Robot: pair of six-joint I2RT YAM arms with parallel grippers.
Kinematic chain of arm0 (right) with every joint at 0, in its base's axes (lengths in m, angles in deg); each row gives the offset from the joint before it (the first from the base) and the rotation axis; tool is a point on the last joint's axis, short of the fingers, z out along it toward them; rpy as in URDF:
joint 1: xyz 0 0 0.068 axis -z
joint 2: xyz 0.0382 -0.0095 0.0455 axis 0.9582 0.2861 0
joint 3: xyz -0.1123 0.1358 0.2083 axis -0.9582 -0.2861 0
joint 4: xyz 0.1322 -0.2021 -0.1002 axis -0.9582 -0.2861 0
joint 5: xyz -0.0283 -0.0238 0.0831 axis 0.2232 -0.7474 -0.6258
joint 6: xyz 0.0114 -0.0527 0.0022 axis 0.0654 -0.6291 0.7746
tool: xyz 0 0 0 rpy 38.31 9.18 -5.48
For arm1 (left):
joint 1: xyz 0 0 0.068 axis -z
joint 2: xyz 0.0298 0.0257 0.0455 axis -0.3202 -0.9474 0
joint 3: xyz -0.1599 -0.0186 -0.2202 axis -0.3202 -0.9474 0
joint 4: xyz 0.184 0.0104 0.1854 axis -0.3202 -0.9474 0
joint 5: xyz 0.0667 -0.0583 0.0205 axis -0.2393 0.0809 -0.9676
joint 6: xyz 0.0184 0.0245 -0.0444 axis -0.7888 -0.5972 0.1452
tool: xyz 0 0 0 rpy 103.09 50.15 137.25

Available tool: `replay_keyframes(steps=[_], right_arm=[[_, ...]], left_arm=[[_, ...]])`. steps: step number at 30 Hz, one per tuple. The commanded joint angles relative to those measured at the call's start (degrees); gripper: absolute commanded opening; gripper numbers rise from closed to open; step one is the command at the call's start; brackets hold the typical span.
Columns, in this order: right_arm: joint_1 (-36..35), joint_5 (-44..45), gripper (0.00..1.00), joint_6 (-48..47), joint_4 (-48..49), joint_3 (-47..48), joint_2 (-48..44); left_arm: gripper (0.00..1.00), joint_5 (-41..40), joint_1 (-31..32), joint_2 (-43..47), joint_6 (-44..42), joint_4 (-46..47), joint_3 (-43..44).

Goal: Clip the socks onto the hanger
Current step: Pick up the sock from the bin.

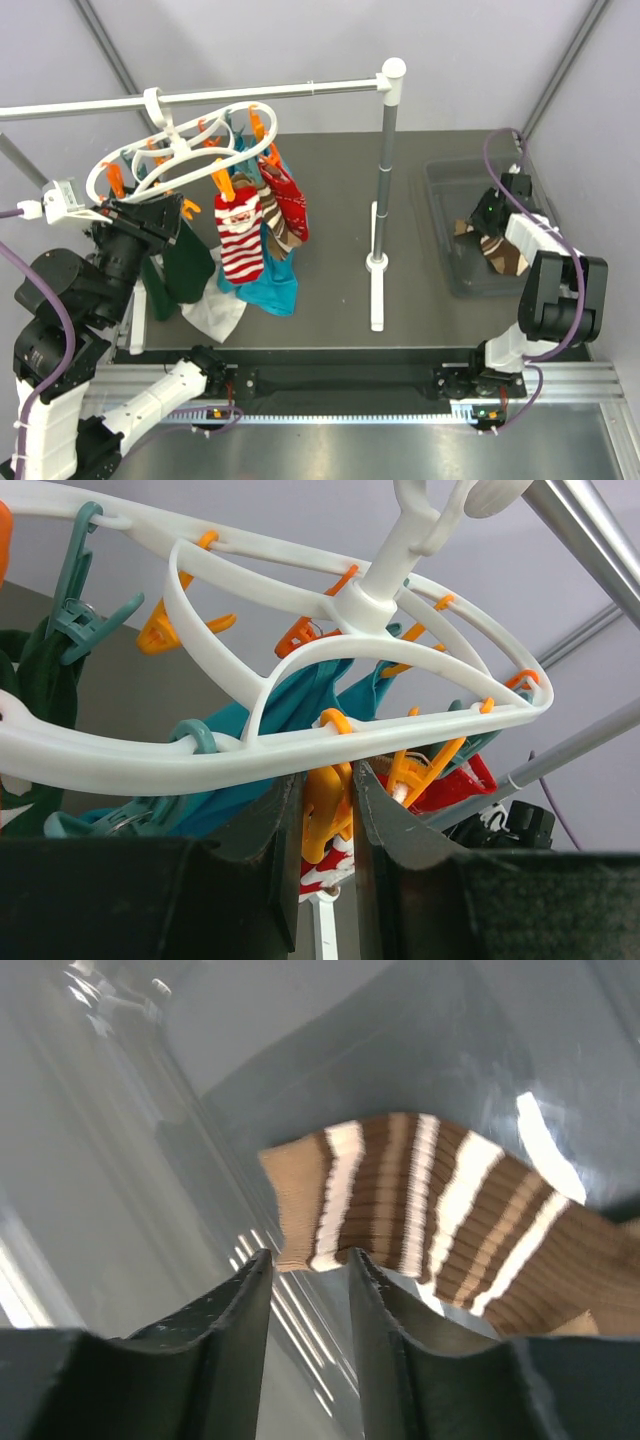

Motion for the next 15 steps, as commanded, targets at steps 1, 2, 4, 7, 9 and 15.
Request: replay_keyframes(steps=[1,2,4,7,9,15], right_arm=[[-0.4,-0.5,0.4,-4.2,-0.4,6.7,0.4],[-0.5,-0.3,0.41,-4.7,-1.5,7.6,0.9],[-1.0,0.9,0.42,-6.3,-4.4,10.2,2.2],[-1.8,1.7,0.44,-8.1,-7.2,12.4,2.0],[-2.1,-0.4,0.44,-8.3,-8.8,13.5,1.2],[-2.3,2.0,0.5,-8.6,-11.4,17.1,2.6]], left_arm=[[0.0,-0.2,0.0,0.3,0.0,-1.1,0.2],[0.0,0.0,0.0,0.2,0.0,-0.4,-0.1],[0.0,0.8,-0.1,-0.3,0.2,0.3,-0.9],[0.0,2.1,0.0,-1.1,0.4,1.1,-1.2],[0.0,2.2,0.0,-1.3,0.3,1.1,-1.1],[0.0,1.5,0.0,-1.2,0.0,0.9,-1.0]])
